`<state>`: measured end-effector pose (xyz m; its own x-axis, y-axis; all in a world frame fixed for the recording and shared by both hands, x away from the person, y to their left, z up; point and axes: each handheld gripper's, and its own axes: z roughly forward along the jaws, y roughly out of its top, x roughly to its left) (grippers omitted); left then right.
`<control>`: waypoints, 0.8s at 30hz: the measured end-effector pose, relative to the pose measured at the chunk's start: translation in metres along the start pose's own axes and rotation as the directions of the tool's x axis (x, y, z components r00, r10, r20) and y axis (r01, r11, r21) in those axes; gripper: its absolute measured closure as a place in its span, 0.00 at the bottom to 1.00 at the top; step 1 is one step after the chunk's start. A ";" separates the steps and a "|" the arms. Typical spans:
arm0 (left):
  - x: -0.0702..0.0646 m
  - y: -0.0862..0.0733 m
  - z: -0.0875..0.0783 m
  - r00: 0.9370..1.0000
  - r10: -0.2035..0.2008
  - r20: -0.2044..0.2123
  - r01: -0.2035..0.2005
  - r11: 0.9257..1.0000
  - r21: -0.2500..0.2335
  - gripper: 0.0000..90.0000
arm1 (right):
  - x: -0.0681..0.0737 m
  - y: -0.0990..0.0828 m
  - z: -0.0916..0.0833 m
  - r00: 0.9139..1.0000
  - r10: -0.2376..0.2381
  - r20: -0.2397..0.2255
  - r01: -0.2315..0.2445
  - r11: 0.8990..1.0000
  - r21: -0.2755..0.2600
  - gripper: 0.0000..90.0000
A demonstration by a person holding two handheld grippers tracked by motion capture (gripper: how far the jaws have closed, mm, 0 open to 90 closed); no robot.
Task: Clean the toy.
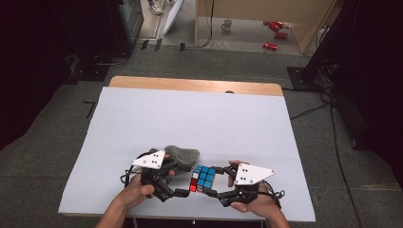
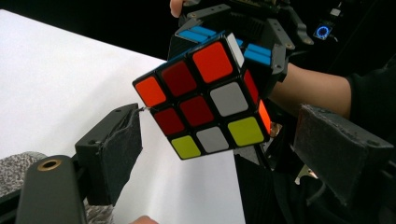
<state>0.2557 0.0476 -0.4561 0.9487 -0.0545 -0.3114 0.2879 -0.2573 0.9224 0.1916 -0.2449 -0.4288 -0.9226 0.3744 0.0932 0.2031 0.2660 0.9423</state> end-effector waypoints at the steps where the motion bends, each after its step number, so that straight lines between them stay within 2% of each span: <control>1: 0.000 0.000 0.001 1.000 0.000 -0.002 0.000 1.000 0.005 0.18 | 0.000 0.000 0.001 1.000 -0.003 -0.001 0.003 1.000 0.000 0.39; 6: 0.001 0.000 0.006 1.000 -0.007 -0.022 0.007 1.000 0.026 0.18 | 0.002 0.000 0.003 1.000 -0.013 -0.009 0.013 1.000 0.002 0.39; 13: -0.001 -0.001 0.014 1.000 0.005 -0.019 -0.004 0.998 0.060 0.18 | 0.004 -0.001 0.005 1.000 -0.017 -0.019 0.017 1.000 0.002 0.39; 24: 0.000 -0.002 0.015 1.000 0.019 -0.010 -0.019 0.998 0.053 0.23 | 0.003 -0.002 0.005 1.000 -0.007 -0.024 0.007 1.000 -0.002 0.39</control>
<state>0.2530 0.0338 -0.4612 0.9553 -0.0501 -0.2912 0.2627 -0.3069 0.9148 0.1905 -0.2402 -0.4319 -0.9314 0.3515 0.0944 0.1962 0.2664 0.9437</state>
